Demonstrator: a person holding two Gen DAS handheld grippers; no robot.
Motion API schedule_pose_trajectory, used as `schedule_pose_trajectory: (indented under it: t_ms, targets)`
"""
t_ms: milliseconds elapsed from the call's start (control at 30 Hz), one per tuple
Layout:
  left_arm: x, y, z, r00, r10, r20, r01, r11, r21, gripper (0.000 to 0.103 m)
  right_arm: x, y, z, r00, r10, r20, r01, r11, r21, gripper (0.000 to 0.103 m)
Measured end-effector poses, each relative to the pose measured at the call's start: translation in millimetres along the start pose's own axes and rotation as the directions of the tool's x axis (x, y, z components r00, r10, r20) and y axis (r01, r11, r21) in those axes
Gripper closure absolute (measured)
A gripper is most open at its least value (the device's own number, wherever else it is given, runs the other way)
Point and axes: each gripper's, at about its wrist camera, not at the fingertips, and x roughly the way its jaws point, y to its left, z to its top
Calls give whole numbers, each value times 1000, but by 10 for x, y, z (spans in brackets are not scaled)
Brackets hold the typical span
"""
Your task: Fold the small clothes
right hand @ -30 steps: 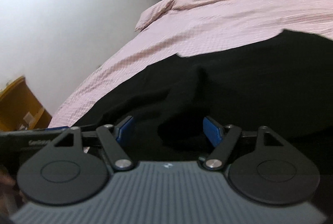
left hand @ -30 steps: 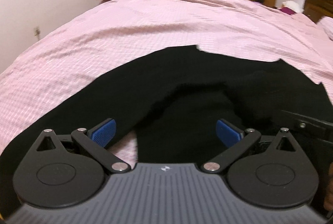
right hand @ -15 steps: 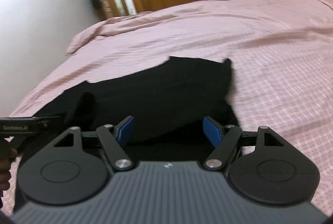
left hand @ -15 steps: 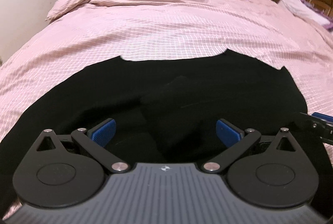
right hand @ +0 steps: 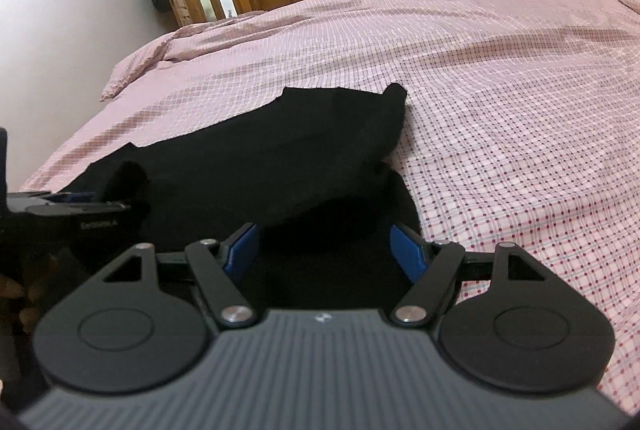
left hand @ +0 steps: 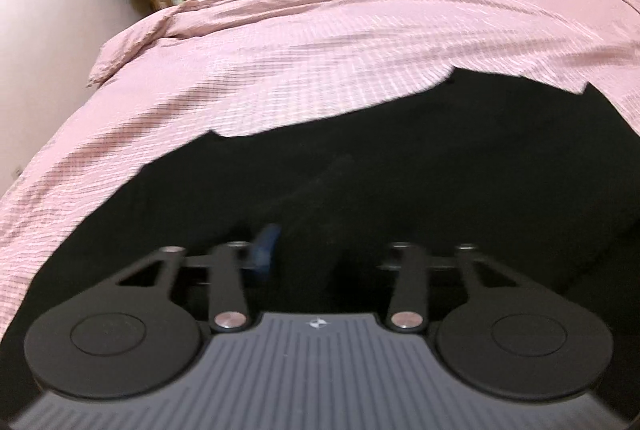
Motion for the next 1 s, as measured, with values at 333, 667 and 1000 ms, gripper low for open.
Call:
schedule_pose_trajectory:
  t_ms: [333, 667, 1000]
  targets:
    - [-295, 984, -376, 994, 100, -39, -107, 946, -305, 74, 62, -29, 58, 999, -36, 7, 37, 999, -17, 29]
    - [-332, 1362, -527, 998, -61, 7, 58, 889, -454, 33, 103, -78, 114, 997, -78, 1, 78, 997, -27, 29]
    - [50, 1204, -358, 978, -205, 38, 200, 877, -437, 73, 187, -162, 109, 995, -93, -17, 93, 995, -22, 29]
